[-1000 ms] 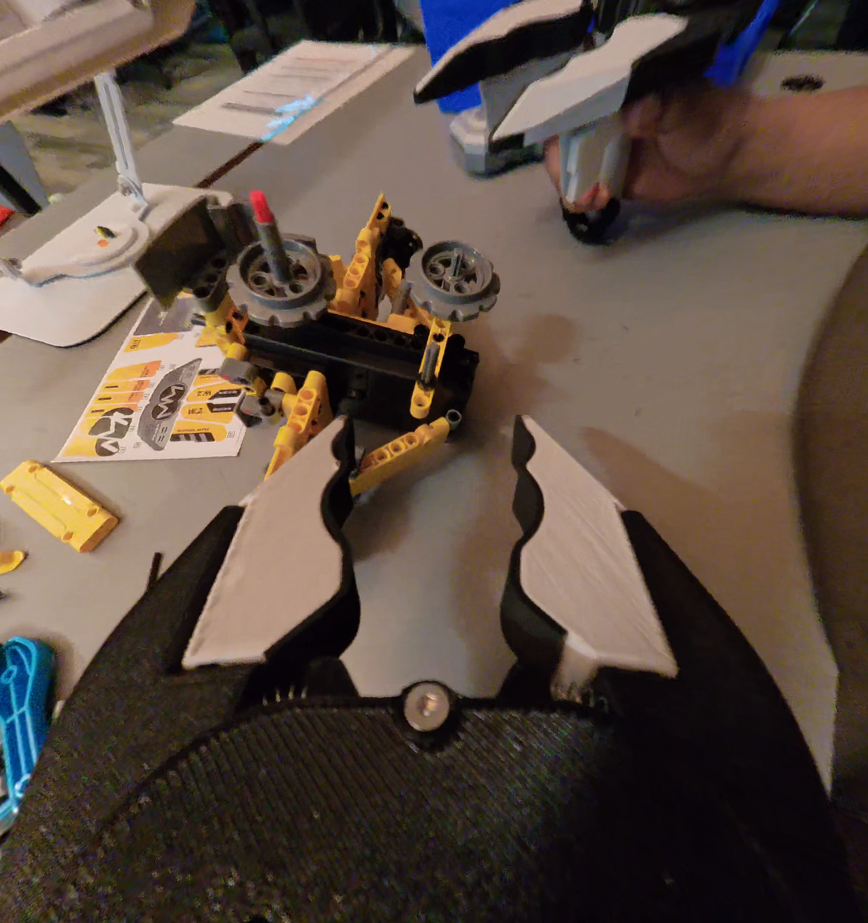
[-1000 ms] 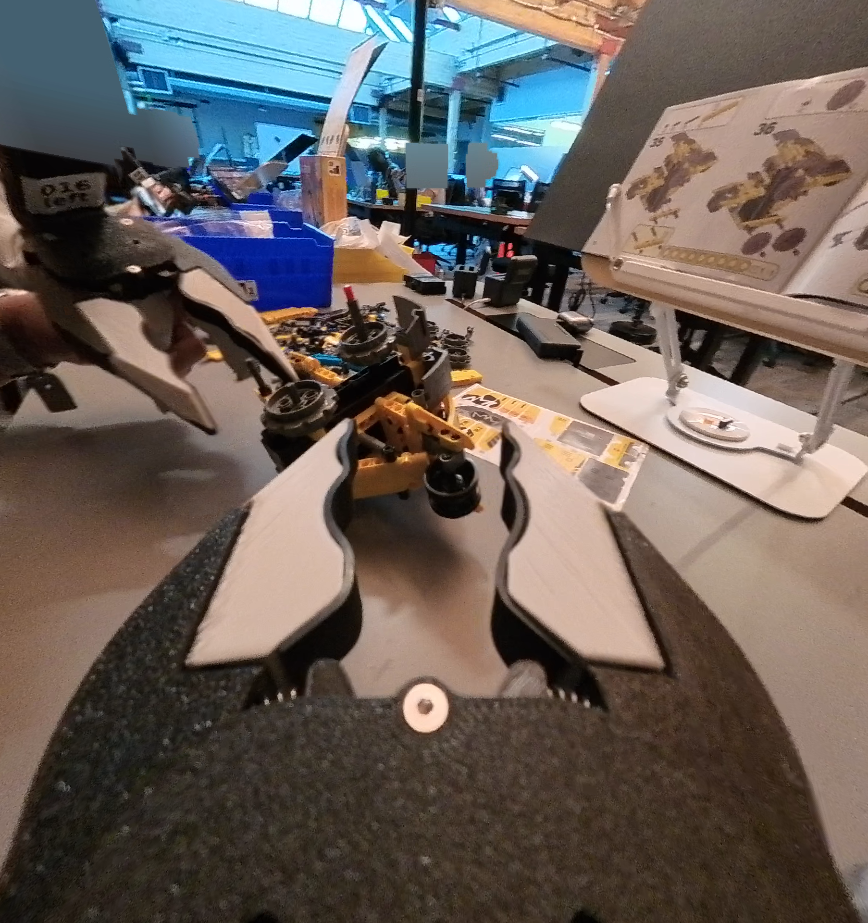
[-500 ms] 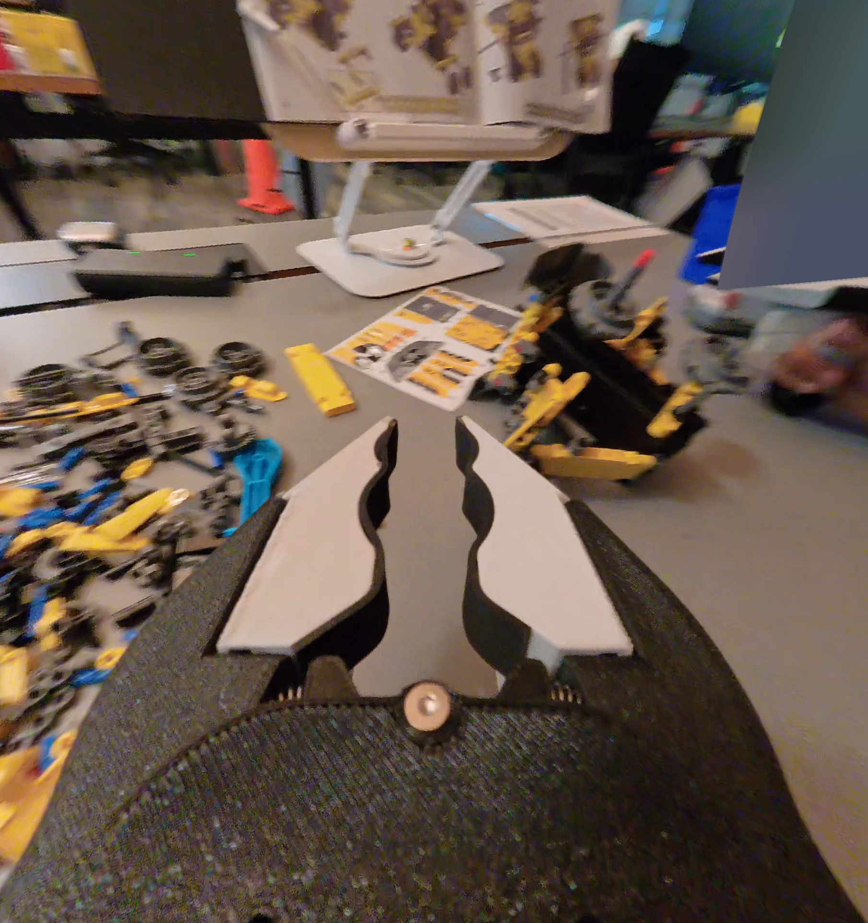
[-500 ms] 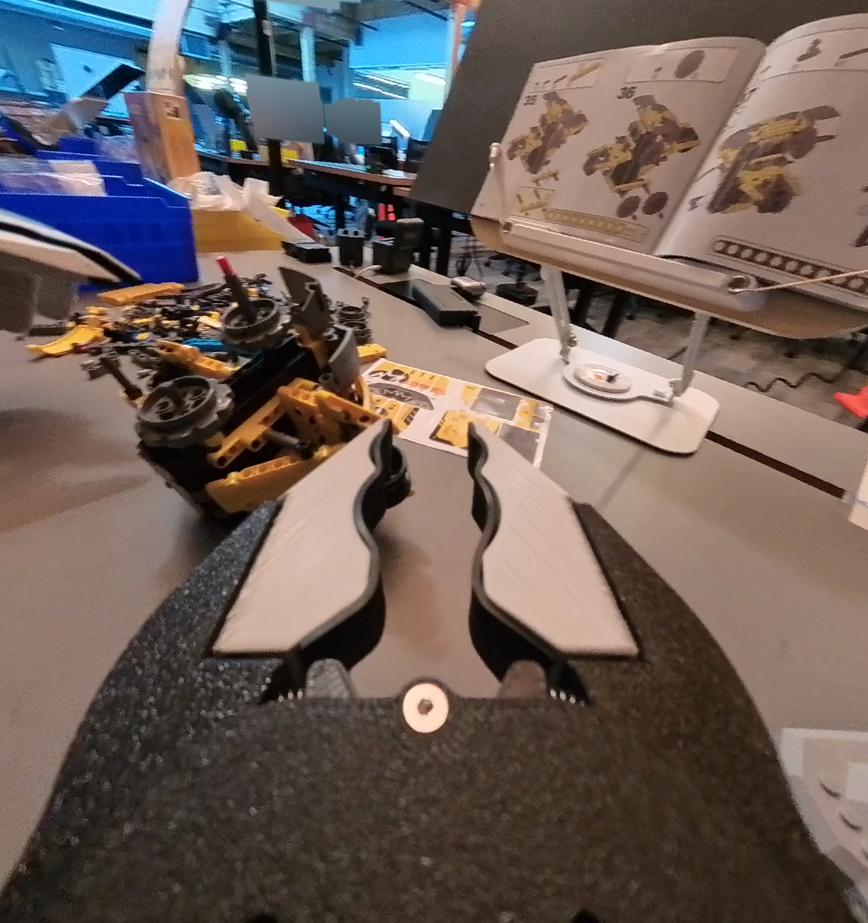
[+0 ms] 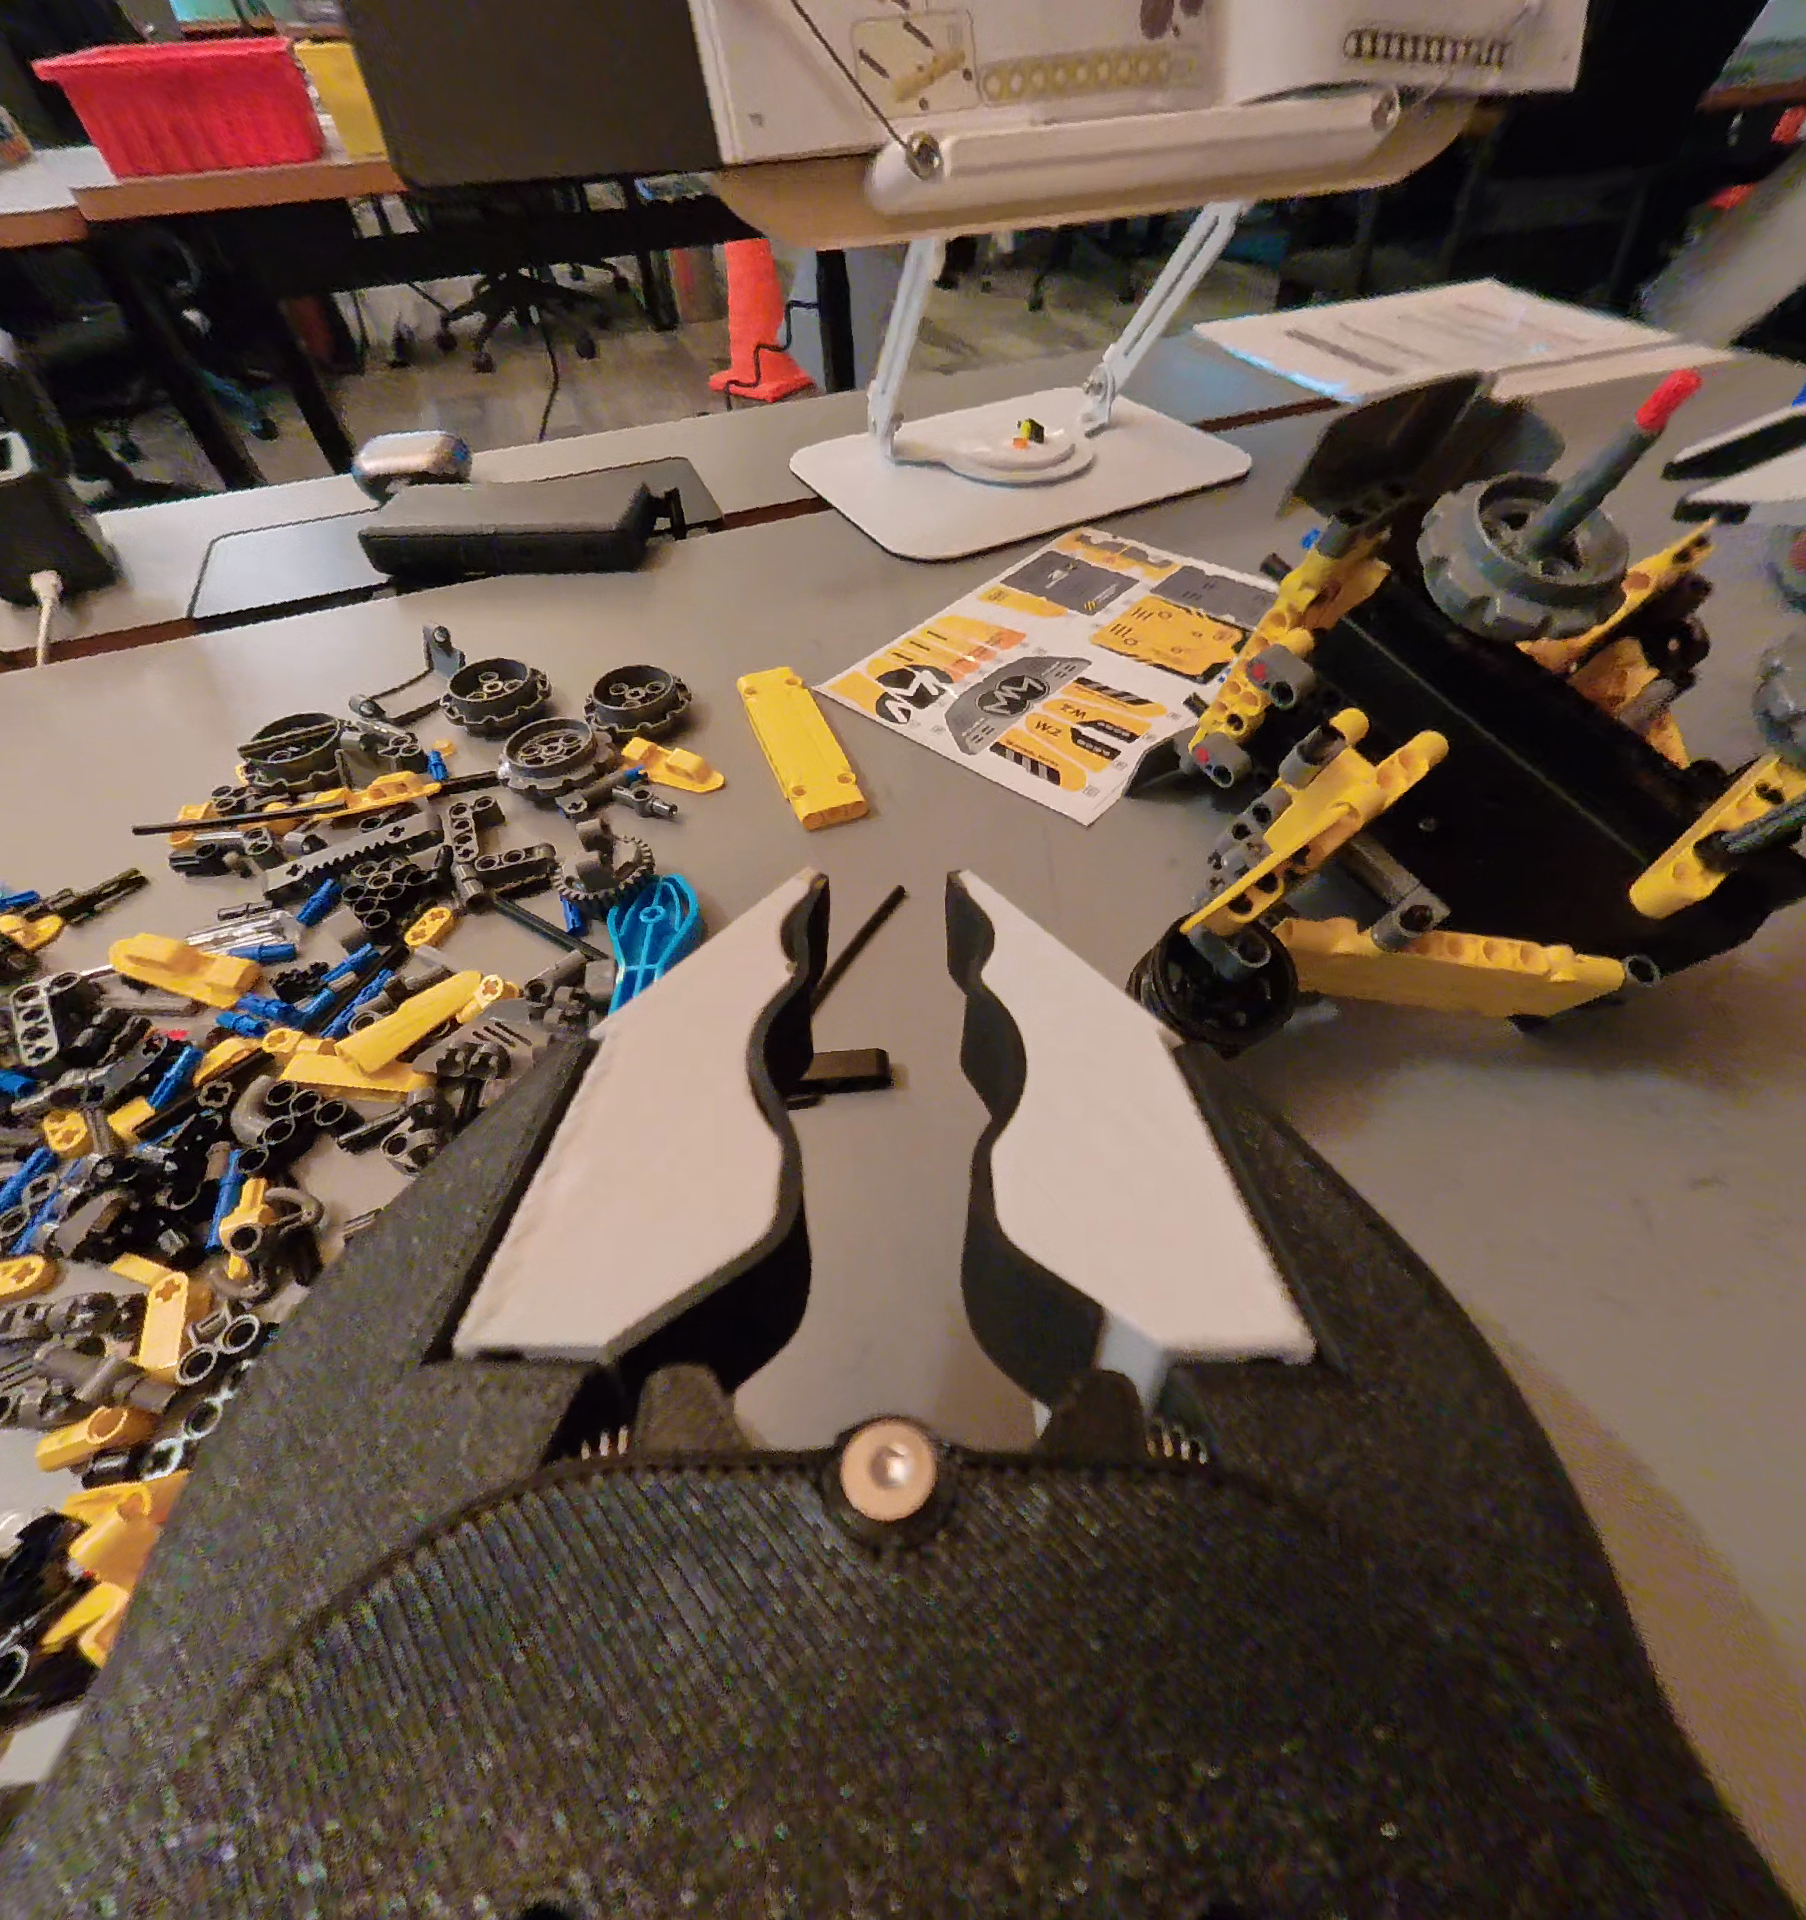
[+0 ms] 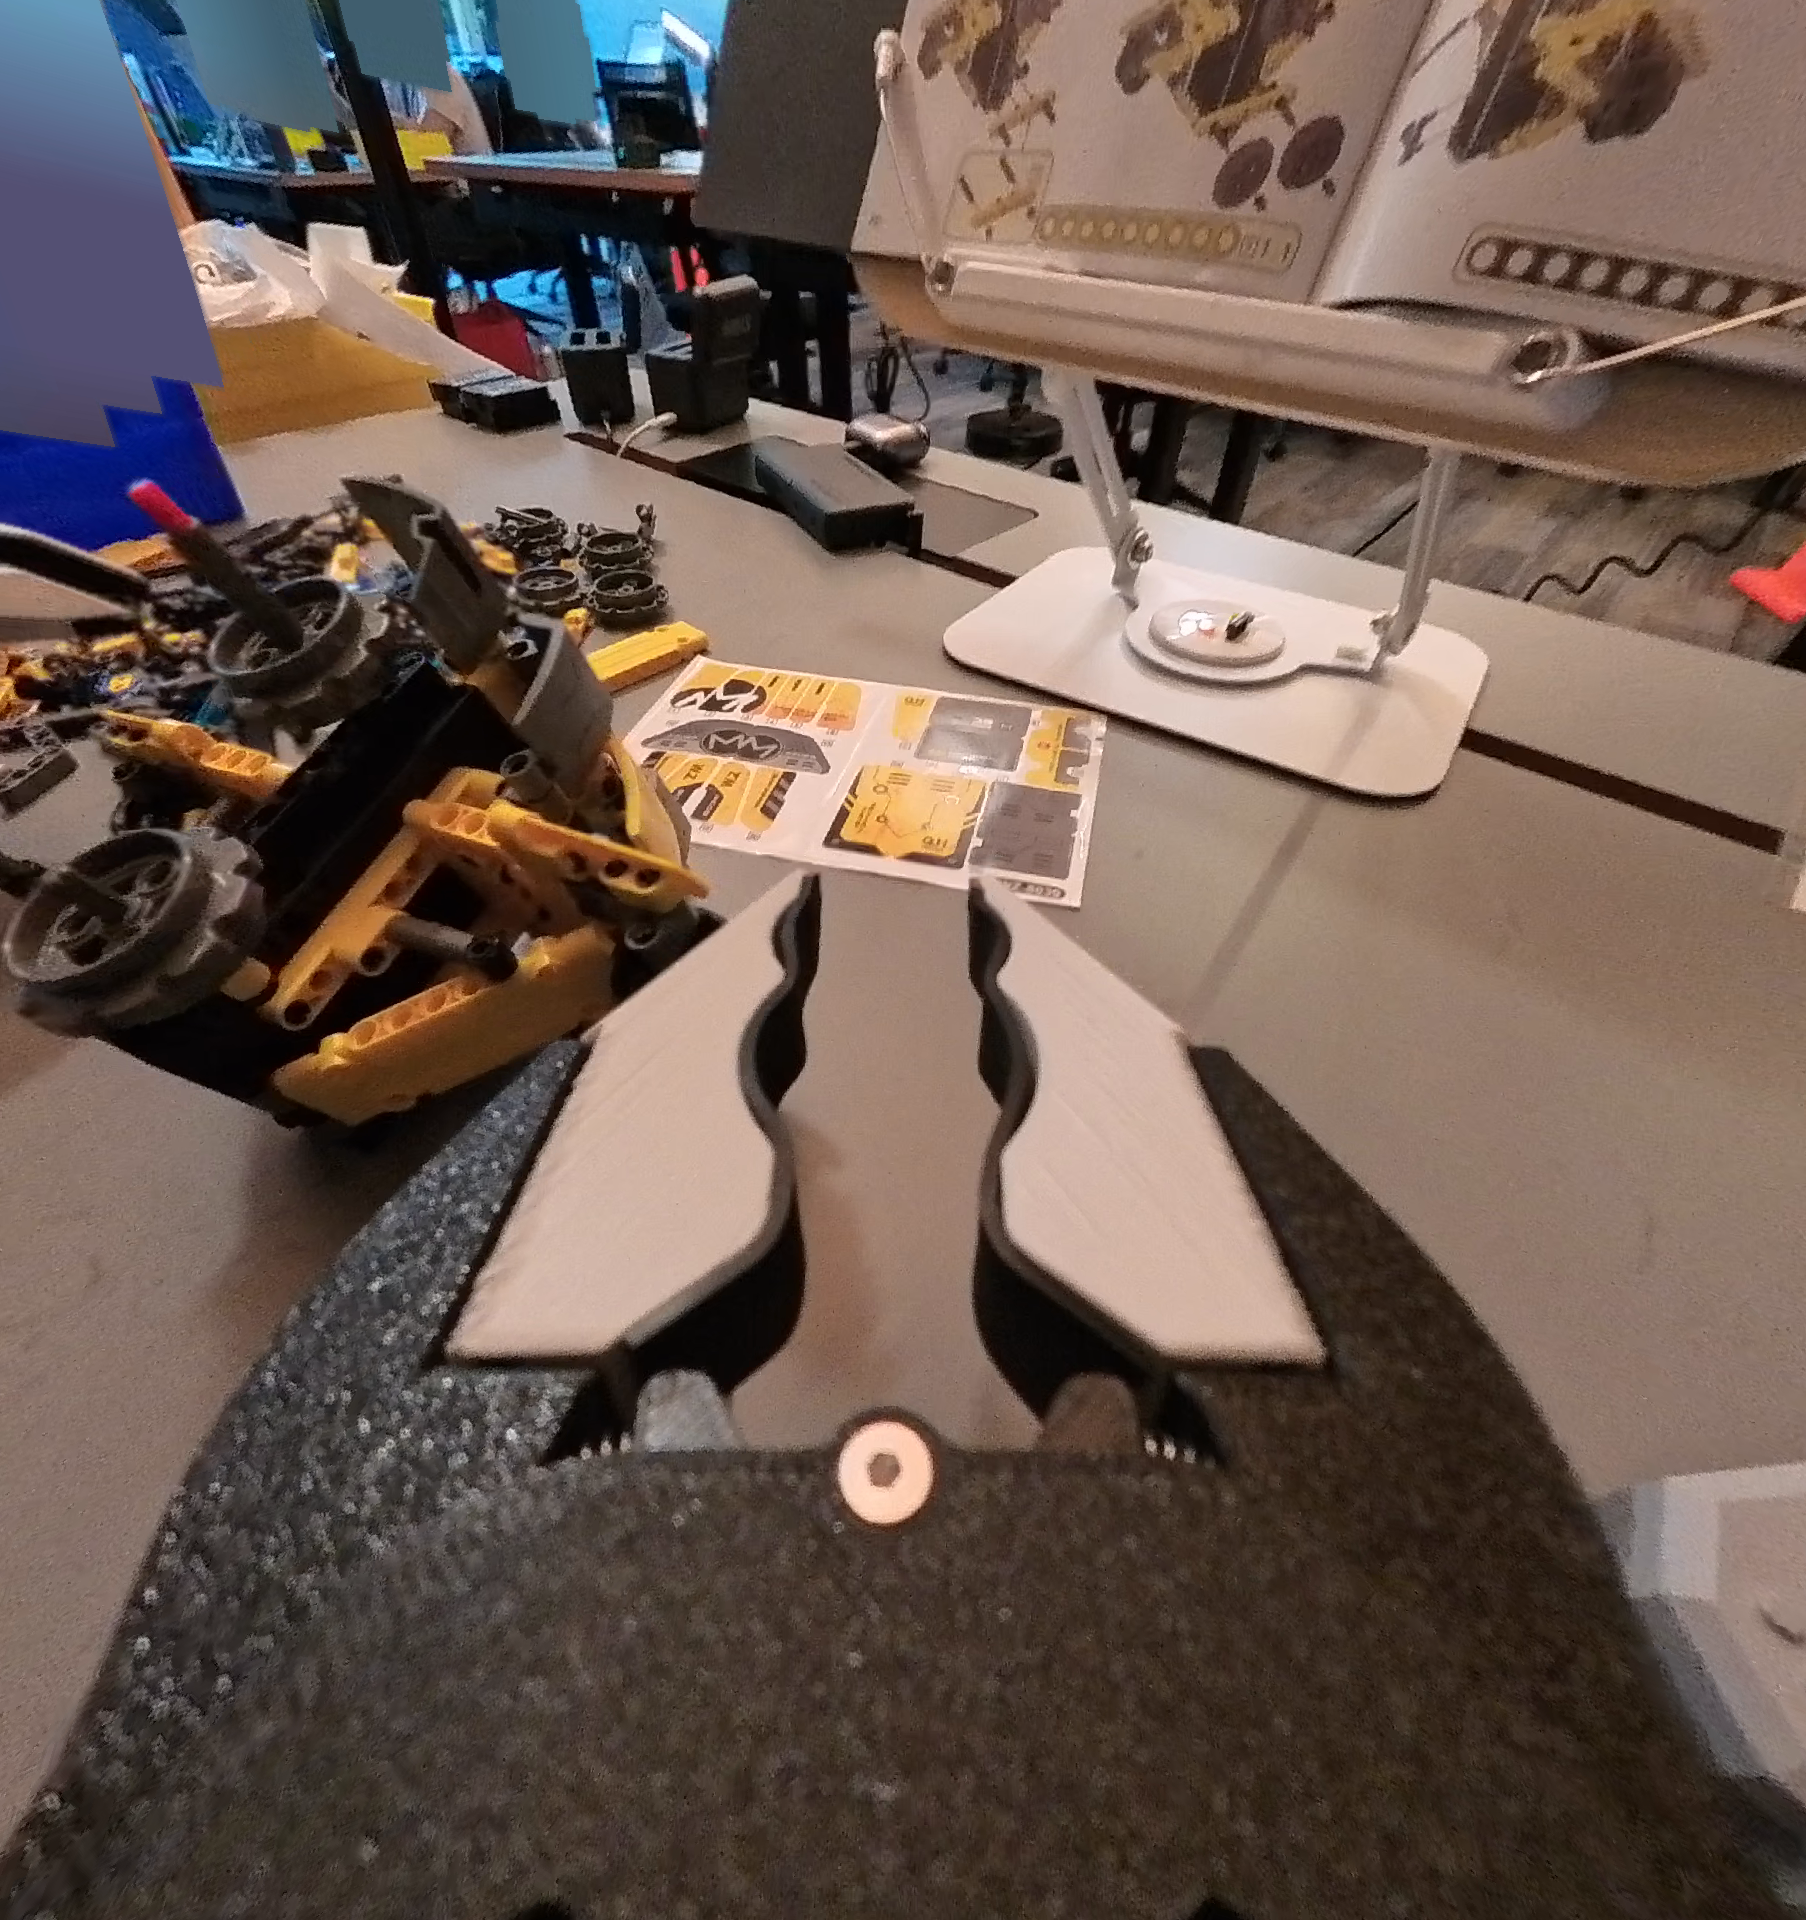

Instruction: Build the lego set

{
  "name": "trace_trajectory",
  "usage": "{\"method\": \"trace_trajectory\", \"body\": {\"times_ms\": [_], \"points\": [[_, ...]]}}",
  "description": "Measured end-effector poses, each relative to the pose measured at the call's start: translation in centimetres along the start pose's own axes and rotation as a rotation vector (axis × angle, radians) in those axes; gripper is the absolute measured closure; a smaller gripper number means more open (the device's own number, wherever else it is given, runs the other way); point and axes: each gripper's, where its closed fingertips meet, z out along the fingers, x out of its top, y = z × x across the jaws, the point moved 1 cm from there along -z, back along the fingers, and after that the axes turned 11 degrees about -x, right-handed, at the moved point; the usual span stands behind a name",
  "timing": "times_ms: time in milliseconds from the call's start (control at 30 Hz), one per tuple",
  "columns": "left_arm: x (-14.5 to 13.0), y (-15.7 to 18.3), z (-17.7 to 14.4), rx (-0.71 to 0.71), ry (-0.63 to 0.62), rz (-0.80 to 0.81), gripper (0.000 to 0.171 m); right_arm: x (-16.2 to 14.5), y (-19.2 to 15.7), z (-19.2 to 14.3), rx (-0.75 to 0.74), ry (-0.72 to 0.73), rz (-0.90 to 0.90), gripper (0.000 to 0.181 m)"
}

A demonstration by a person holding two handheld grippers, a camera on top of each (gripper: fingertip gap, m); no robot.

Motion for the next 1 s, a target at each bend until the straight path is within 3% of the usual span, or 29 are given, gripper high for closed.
{"method": "trace_trajectory", "body": {"times_ms": [200,500,1000], "points": [[-0.5,0.9,0.6,-0.015,-0.051,0.070,0.152,-1.0,-0.2,1.0,0.050,-0.097,0.029,0.150],[0.1,0.4,-0.1,-0.044,0.013,-0.009,0.151,-1.0,0.5,1.3,0.078,-0.109,0.129,0.146],[-0.7,0.8,0.7,-0.050,-0.064,0.023,0.148,-1.0,-0.1,1.2,0.114,-0.115,0.112,0.144]]}}
